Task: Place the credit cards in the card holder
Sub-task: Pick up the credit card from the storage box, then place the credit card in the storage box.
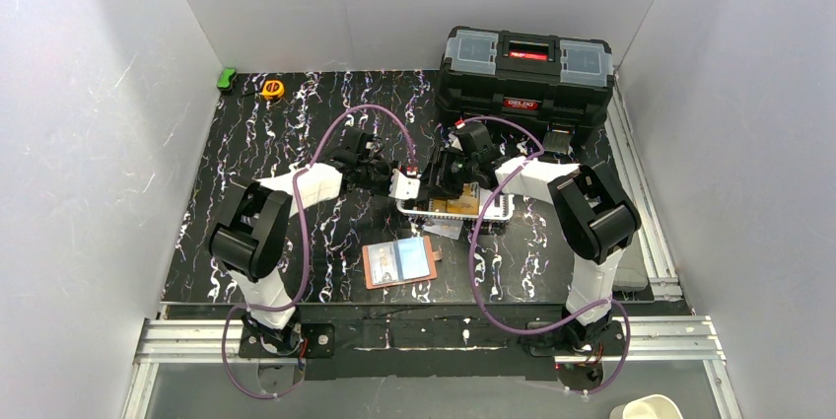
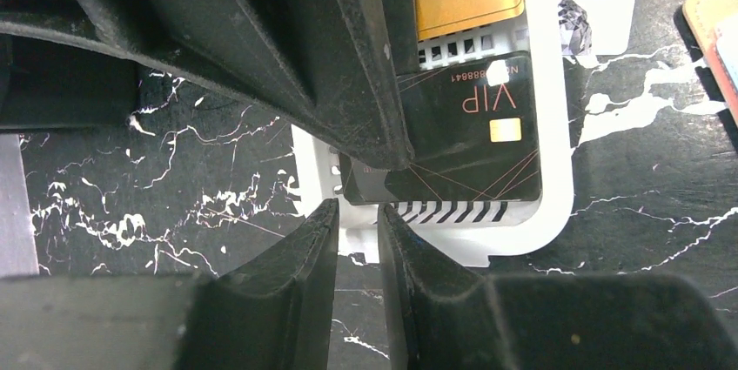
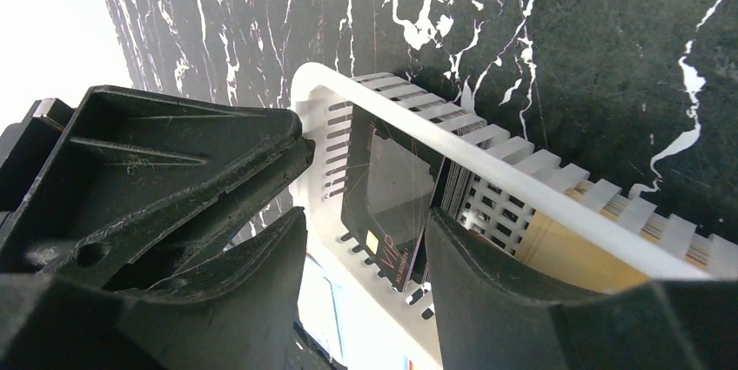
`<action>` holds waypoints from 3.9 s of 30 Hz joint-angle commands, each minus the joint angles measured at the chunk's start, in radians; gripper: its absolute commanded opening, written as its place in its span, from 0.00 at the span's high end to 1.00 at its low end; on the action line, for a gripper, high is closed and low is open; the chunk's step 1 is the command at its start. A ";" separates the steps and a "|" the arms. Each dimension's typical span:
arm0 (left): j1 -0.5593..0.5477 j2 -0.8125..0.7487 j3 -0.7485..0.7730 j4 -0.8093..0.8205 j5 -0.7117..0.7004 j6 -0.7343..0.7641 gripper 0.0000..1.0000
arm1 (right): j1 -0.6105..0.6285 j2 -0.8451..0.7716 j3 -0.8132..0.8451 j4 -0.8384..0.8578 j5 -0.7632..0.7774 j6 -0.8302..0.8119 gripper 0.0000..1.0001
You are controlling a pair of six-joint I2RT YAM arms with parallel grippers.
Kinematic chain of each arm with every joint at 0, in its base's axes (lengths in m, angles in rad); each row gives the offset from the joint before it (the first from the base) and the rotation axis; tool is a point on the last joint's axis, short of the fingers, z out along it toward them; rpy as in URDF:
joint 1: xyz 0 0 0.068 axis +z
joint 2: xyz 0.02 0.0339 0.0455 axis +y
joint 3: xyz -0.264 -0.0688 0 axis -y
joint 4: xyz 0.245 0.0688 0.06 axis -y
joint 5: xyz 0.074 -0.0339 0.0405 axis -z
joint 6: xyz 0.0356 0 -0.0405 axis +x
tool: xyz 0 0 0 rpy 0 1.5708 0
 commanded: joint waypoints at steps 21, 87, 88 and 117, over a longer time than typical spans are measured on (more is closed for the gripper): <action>0.016 -0.076 -0.041 -0.035 0.007 -0.027 0.80 | 0.035 -0.058 0.027 0.005 -0.004 -0.050 0.60; 0.086 -0.174 0.459 -0.719 0.500 -0.523 0.69 | 0.073 -0.529 -0.197 0.343 -0.275 -0.719 0.99; 0.086 -0.171 0.463 -0.715 0.503 -0.527 0.75 | 0.074 -0.523 -0.192 0.343 -0.278 -0.719 0.99; 0.077 -0.192 0.510 -0.876 0.580 -0.572 1.00 | -0.035 -0.540 -0.265 0.628 -0.569 -0.473 0.69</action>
